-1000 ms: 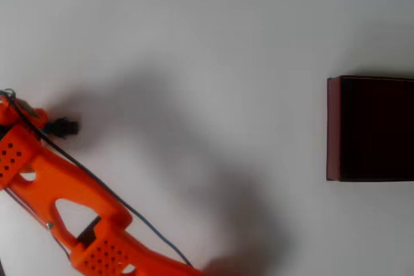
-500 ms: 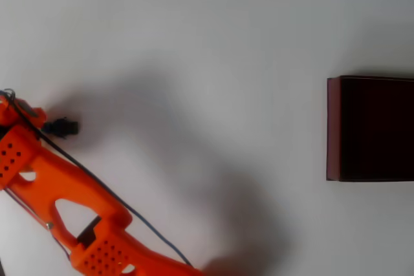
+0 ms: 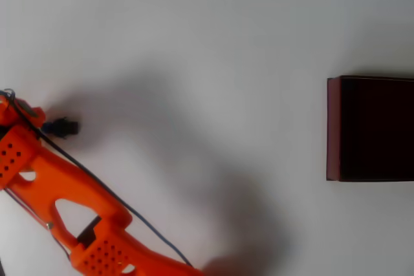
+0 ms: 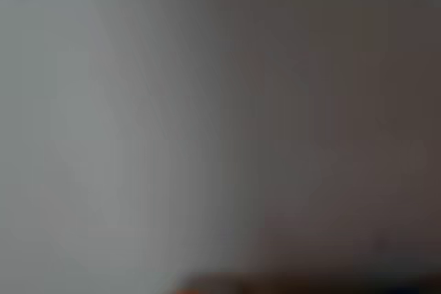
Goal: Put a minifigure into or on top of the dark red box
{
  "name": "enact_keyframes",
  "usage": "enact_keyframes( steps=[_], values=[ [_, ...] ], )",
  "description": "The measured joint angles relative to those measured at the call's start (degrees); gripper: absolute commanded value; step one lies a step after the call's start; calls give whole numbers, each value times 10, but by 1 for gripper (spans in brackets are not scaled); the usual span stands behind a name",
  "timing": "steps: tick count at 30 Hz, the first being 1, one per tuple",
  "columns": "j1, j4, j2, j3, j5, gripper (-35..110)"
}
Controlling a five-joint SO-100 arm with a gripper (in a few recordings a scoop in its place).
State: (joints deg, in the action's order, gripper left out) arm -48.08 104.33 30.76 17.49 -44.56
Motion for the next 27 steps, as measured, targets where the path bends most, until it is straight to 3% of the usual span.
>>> enact_keyframes(
  steps=[27],
  values=[
    [17,0,-16,-18,42,20]
  ],
)
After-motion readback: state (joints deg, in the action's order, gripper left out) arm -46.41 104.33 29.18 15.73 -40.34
